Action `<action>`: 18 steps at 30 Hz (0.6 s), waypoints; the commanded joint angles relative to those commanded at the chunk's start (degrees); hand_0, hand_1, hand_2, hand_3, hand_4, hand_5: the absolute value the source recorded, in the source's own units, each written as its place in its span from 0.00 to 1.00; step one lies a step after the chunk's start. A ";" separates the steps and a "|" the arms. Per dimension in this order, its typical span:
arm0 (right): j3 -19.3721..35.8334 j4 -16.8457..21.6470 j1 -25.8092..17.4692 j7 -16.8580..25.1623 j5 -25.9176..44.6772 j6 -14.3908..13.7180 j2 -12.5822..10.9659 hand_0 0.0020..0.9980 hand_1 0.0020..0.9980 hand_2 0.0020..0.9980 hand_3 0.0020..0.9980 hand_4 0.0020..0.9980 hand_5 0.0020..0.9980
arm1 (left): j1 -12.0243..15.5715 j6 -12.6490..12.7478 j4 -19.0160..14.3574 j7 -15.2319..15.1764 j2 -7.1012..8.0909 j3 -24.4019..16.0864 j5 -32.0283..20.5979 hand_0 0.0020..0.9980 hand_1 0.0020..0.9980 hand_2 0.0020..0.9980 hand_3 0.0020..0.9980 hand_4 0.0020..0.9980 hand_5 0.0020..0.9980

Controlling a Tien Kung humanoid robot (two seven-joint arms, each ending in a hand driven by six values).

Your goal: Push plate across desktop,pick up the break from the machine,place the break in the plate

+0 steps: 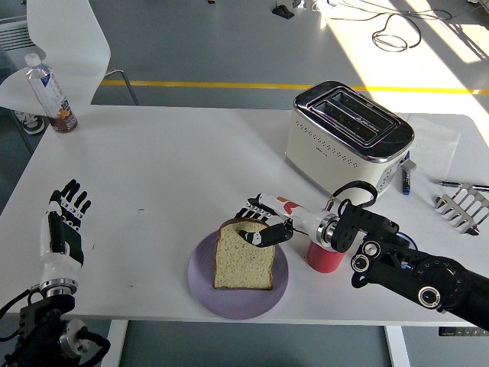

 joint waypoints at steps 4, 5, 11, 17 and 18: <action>0.32 0.19 -0.20 1.48 0.61 -1.09 -0.05 0.78 0.78 0.79 0.80 0.58 0.27 | 0.07 0.10 0.03 -0.02 0.00 0.04 -0.01 0.83 0.85 0.89 0.79 0.48 1.00; 0.44 0.26 -0.27 1.79 0.71 -1.37 -0.09 0.78 0.78 0.79 0.80 0.58 0.27 | 0.08 0.11 0.04 -0.03 0.00 0.06 0.00 0.83 0.85 0.89 0.79 0.48 1.00; 2.11 1.63 -1.14 3.55 1.42 -3.43 -0.84 0.80 0.80 0.83 0.84 0.60 0.28 | 0.19 0.15 -0.01 -0.09 0.00 0.20 0.08 0.83 0.85 0.89 0.79 0.48 1.00; 7.20 4.25 -2.42 5.54 0.61 -3.79 -1.80 0.80 0.80 0.84 0.85 0.63 0.30 | 0.52 0.23 0.05 -0.20 0.00 0.40 0.09 0.83 0.85 0.89 0.76 0.47 1.00; 8.36 4.93 -2.90 5.88 0.58 -3.71 -2.06 0.80 0.80 0.84 0.85 0.63 0.30 | 0.56 0.22 0.05 -0.22 0.00 0.51 0.11 0.83 0.85 0.89 0.76 0.47 1.00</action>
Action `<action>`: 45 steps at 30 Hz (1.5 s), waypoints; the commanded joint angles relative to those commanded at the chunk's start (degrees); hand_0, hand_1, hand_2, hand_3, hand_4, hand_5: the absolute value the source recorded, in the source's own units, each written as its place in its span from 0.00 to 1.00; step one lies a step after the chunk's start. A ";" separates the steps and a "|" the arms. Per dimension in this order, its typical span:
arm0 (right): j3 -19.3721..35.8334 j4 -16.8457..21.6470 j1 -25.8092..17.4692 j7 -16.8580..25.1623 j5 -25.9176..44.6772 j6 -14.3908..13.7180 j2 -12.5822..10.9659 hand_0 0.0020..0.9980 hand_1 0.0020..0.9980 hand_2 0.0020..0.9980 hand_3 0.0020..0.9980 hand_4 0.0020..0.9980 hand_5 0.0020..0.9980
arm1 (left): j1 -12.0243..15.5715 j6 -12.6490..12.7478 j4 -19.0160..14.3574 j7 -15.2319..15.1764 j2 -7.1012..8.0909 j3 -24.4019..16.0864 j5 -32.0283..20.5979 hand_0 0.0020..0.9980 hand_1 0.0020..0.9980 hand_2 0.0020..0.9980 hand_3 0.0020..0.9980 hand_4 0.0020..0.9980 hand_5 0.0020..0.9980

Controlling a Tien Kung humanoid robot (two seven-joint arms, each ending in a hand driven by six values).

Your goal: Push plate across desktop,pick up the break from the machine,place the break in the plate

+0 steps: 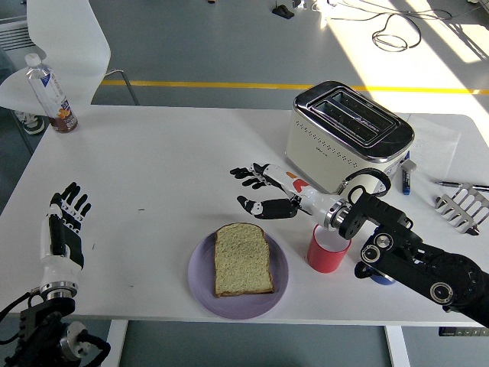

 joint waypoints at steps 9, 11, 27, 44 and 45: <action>15.20 11.44 -7.05 5.56 7.86 -0.86 -3.20 0.77 0.75 0.79 0.79 0.62 0.31 | 0.54 -0.11 0.06 0.10 0.00 0.71 0.04 0.83 0.84 0.89 0.77 0.47 1.00; 19.33 14.11 -8.64 6.91 12.40 -1.08 -4.03 0.77 0.75 0.79 0.79 0.62 0.31 | 0.52 -0.14 0.05 0.14 0.00 0.93 0.07 0.83 0.84 0.89 0.77 0.47 1.00; 53.64 16.10 -24.02 7.65 33.35 -0.68 -6.02 0.78 0.77 0.80 0.80 0.56 0.42 | -0.99 -0.29 -0.03 0.26 0.00 0.59 0.09 0.83 0.84 0.89 0.77 0.48 0.99; 65.50 12.57 -32.59 5.93 30.44 2.12 1.04 0.78 0.76 0.77 0.77 0.56 0.44 | -2.06 -0.29 -0.01 0.36 0.00 0.16 0.37 0.83 0.84 0.89 0.77 0.48 1.00; 65.62 12.50 -32.77 5.85 30.40 2.23 1.34 0.78 0.76 0.77 0.77 0.56 0.44 | -2.07 -0.28 0.00 0.37 0.00 0.16 0.39 0.83 0.84 0.89 0.77 0.48 1.00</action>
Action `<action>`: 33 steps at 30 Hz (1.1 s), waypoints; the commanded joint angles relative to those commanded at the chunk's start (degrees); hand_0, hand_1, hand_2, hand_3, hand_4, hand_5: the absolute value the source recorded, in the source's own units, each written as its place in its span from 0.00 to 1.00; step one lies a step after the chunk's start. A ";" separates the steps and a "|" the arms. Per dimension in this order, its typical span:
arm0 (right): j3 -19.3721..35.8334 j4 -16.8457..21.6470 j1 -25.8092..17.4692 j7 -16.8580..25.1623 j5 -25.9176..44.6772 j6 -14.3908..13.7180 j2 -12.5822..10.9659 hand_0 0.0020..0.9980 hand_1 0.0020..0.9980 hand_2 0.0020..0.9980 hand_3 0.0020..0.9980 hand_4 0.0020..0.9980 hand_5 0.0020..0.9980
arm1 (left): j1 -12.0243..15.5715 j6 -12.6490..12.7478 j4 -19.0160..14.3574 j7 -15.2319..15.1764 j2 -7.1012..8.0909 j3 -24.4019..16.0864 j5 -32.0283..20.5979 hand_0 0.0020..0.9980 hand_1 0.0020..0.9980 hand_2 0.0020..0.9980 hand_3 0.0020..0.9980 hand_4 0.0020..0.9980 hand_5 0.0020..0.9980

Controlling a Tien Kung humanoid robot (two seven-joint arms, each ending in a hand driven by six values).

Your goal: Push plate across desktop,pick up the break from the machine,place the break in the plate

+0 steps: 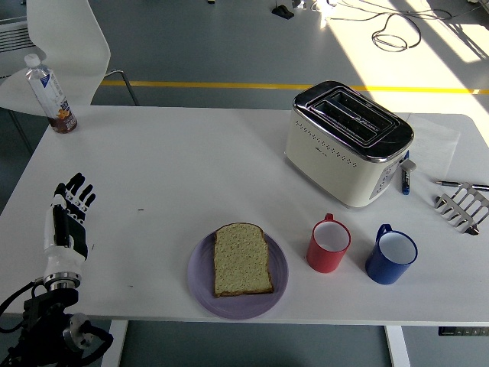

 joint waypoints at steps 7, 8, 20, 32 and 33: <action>0.28 -0.37 -0.04 -0.36 0.22 0.60 1.04 0.78 0.75 0.76 0.76 0.54 0.47 | -0.06 0.05 -0.04 -0.04 0.00 -0.31 0.04 0.83 0.84 0.89 0.77 0.48 1.00; 0.32 -0.38 0.02 -0.36 0.23 0.61 1.05 0.78 0.75 0.76 0.76 0.54 0.47 | -0.08 0.05 -0.03 -0.04 0.00 -0.31 0.03 0.83 0.84 0.89 0.77 0.48 1.00; 0.60 -1.77 1.13 -0.19 0.16 -0.03 1.22 0.77 0.75 0.76 0.75 0.54 0.49 | 0.38 0.04 0.03 -0.16 0.00 -0.08 -0.01 0.83 0.85 0.89 0.77 0.48 1.00; 2.45 -7.86 -0.11 -1.68 0.96 -1.01 1.50 0.77 0.75 0.76 0.75 0.53 0.50 | 1.11 0.08 -0.01 -0.30 0.00 0.64 -0.04 0.83 0.85 0.89 0.77 0.48 1.00; 2.59 -8.28 -0.13 -1.77 1.05 -1.03 1.52 0.77 0.75 0.76 0.75 0.53 0.50 | 1.14 0.08 -0.01 -0.30 0.00 0.63 -0.04 0.83 0.85 0.89 0.77 0.48 1.00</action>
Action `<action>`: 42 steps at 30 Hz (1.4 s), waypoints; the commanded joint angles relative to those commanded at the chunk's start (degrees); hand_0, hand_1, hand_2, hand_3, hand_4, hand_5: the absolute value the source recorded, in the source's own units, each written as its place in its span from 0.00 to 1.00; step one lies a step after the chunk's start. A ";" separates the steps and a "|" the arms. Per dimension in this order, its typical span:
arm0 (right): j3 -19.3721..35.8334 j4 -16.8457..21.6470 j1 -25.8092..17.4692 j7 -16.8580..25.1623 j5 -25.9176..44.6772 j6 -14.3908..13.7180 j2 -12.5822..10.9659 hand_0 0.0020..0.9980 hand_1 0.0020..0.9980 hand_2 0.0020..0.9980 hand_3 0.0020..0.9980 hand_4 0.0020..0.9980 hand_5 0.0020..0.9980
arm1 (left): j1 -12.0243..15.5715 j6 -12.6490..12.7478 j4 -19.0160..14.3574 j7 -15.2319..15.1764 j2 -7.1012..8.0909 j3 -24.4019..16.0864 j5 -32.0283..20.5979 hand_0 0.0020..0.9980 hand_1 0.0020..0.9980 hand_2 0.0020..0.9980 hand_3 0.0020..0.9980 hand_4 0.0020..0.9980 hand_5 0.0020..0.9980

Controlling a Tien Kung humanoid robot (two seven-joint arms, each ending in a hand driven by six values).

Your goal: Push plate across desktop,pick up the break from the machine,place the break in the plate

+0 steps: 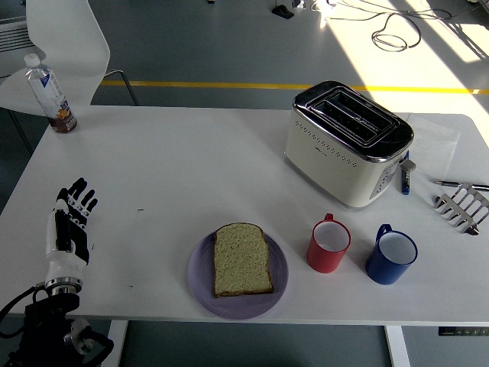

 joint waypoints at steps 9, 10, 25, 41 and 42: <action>0.07 -5.04 -1.07 -1.26 1.41 2.60 0.58 0.77 0.75 0.77 0.75 0.53 0.51 | 0.45 -0.03 -0.16 -0.20 0.00 0.03 0.10 0.83 0.85 0.89 0.77 0.48 1.00; 0.01 -5.22 -1.13 -1.27 1.28 2.70 0.67 0.77 0.75 0.77 0.75 0.53 0.51 | 0.50 -0.02 -0.16 -0.26 0.00 0.04 0.10 0.83 0.85 0.89 0.77 0.48 1.00; -0.10 -9.61 -0.72 -2.08 -1.66 6.39 1.22 0.78 0.76 0.78 0.75 0.52 0.59 | 0.56 0.02 -0.28 -0.29 0.00 -1.38 0.18 0.83 0.85 0.89 0.77 0.48 1.00; 0.79 -11.33 0.18 -3.24 -2.03 8.46 1.23 0.78 0.76 0.76 0.74 0.52 0.62 | -0.04 -0.64 -3.02 2.20 0.00 -2.92 -0.04 0.83 0.84 0.88 0.77 0.48 1.00; 0.85 -11.39 0.17 -3.29 -2.08 8.54 1.23 0.78 0.76 0.76 0.74 0.52 0.62 | -0.06 -0.74 -3.39 2.58 0.00 -3.04 -0.12 0.83 0.84 0.88 0.77 0.48 1.00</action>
